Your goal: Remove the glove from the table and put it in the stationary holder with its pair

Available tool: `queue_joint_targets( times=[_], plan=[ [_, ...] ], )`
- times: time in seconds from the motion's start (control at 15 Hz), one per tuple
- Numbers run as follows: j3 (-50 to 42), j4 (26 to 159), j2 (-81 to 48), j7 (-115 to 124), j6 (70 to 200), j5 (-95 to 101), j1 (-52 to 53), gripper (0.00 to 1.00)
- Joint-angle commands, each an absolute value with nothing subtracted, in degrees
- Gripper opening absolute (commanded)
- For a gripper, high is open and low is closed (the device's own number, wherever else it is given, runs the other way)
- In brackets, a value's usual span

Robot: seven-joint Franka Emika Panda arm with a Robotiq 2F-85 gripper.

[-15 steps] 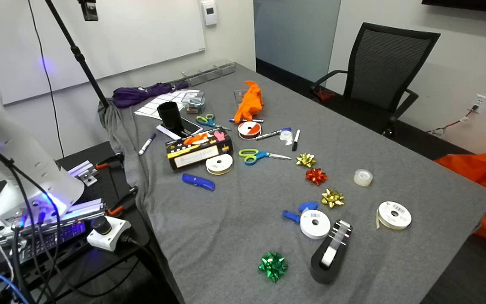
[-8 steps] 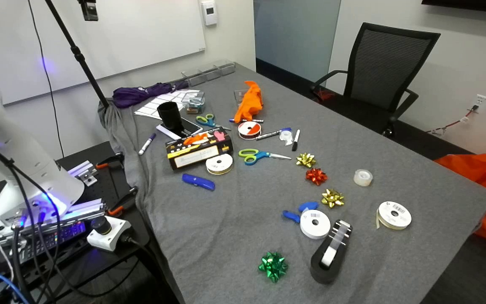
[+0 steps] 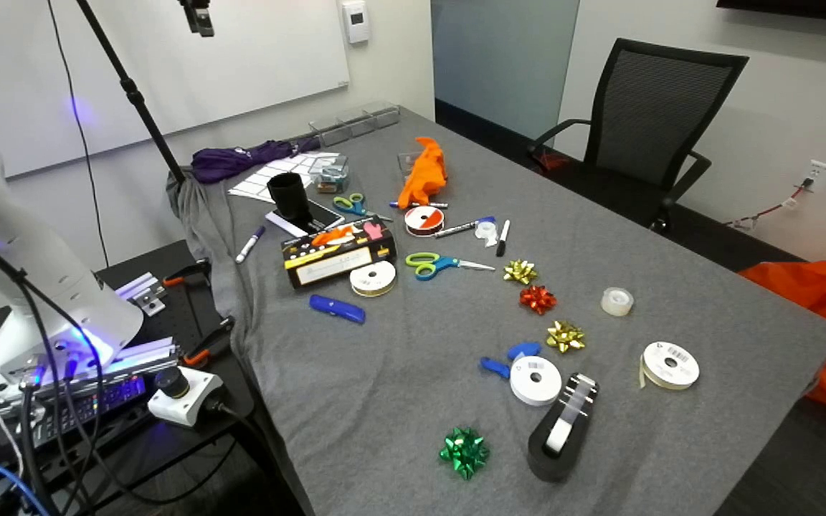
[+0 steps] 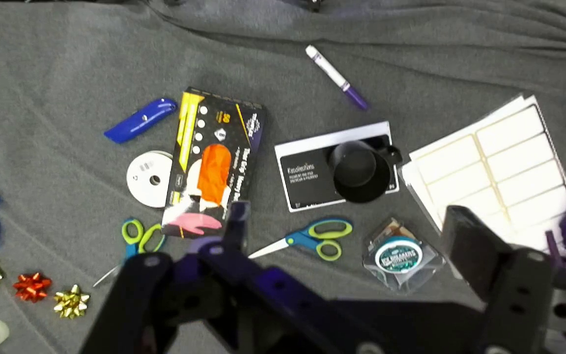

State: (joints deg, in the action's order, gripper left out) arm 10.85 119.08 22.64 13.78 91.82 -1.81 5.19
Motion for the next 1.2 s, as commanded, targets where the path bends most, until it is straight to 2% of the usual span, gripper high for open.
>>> queue_joint_targets(
  times=[0.0,0.4,0.8,1.13],
  plan=[
    [9.06,112.79,14.43,13.60,96.15,-2.51,4.26,1.00],
    [5.02,101.12,3.12,7.25,97.04,-3.50,4.15,1.00],
    [2.91,90.35,-5.86,-10.77,97.02,-1.21,3.59,1.00],
    [3.09,90.18,-6.24,-13.56,97.88,1.50,3.64,1.00]
  ],
)
